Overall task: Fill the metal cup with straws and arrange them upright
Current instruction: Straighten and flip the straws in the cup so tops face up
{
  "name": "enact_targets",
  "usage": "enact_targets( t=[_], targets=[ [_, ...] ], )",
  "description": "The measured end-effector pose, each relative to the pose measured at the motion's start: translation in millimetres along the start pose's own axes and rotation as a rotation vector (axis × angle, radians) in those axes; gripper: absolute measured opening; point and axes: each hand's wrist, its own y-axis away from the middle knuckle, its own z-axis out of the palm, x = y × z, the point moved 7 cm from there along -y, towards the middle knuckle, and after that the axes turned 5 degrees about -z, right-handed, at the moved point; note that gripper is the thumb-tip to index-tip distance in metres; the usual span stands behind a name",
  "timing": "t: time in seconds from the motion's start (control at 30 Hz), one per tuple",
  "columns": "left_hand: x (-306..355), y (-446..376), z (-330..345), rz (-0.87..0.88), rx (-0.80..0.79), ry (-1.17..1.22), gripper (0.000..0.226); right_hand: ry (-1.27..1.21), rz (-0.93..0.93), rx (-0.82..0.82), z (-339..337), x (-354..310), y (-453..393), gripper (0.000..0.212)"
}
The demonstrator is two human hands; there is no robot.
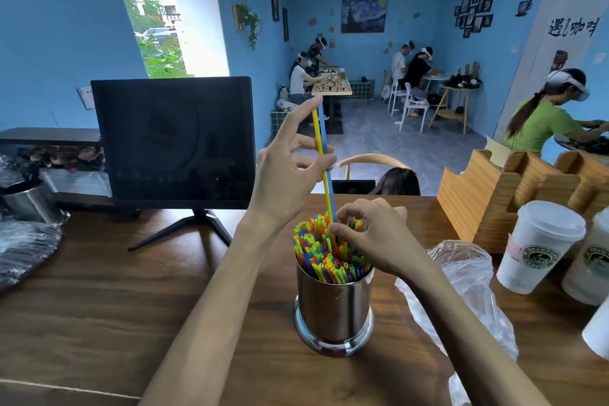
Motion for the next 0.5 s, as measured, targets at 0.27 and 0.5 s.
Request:
enact_targets(
  t=[0.27,0.5],
  targets=[
    [-26.7,19.5,16.1,-0.061,-0.080,-0.187,0.042,-0.383,0.128,0.130,-21.2,44.0,-8.5,0.012],
    [-75.4,48.2,32.2,-0.163,-0.242,-0.384,0.017,-0.224,0.107,-0.115,10.5,59.5,-27.0,0.022]
  ],
)
